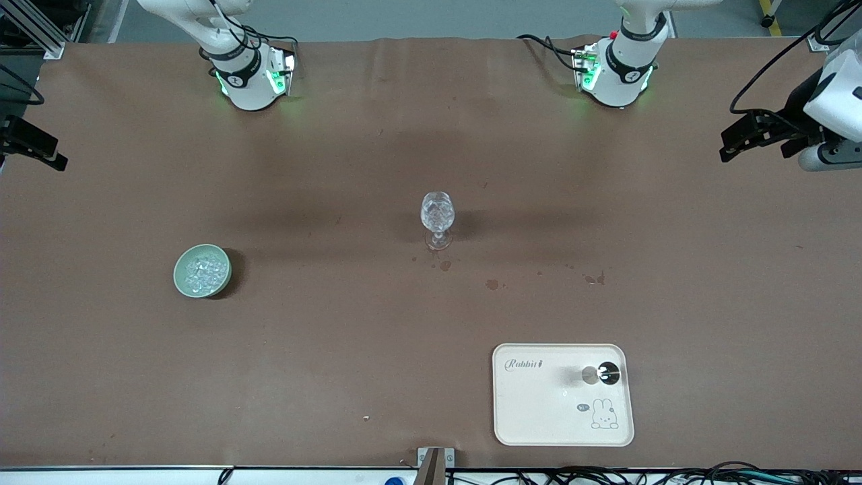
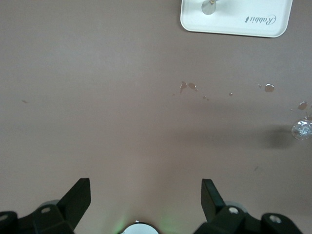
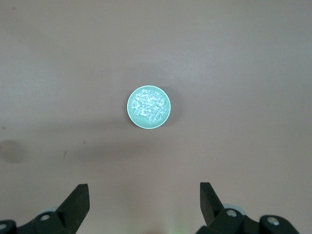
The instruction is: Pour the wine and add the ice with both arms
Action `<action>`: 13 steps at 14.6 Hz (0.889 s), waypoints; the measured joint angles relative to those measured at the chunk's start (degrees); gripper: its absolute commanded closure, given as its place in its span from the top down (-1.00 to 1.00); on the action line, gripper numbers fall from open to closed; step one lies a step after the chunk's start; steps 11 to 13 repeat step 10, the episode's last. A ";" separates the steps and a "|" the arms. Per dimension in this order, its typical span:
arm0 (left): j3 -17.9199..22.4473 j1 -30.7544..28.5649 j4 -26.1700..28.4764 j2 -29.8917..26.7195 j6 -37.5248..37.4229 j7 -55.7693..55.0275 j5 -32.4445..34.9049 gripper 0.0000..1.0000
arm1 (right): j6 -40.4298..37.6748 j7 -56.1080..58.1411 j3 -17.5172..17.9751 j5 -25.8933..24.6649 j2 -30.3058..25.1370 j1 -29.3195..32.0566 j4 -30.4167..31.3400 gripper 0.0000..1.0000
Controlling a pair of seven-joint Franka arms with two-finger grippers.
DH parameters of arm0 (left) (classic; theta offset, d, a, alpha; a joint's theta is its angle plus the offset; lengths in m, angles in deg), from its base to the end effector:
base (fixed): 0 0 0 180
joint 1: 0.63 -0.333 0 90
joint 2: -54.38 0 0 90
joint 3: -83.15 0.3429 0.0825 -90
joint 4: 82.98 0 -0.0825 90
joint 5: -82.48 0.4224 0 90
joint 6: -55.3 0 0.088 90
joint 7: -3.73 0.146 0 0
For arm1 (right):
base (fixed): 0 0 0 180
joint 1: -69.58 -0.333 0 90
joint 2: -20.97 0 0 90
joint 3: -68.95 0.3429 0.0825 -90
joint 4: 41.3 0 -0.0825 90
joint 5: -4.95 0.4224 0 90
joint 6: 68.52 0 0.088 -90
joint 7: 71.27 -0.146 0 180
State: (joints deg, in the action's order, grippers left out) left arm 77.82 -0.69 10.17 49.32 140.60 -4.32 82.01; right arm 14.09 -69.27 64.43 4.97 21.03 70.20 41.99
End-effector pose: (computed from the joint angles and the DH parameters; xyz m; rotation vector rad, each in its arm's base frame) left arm 0.5496 -0.0542 0.6280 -3.1341 -0.0762 0.0764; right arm 0.5766 -0.0518 0.6596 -3.1393 0.0860 0.0202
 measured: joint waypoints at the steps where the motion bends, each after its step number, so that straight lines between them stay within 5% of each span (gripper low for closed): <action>1: 0.06 -0.01 0.78 -0.87 0.00 0.00 -0.09 1.00 | 0.21 0.00 0.03 0.00 0.00 -0.01 0.00 1.00; 13: -0.33 0.10 3.31 -3.92 0.12 -0.12 -0.14 1.00 | 1.85 0.00 0.06 0.00 0.55 -0.06 0.60 1.00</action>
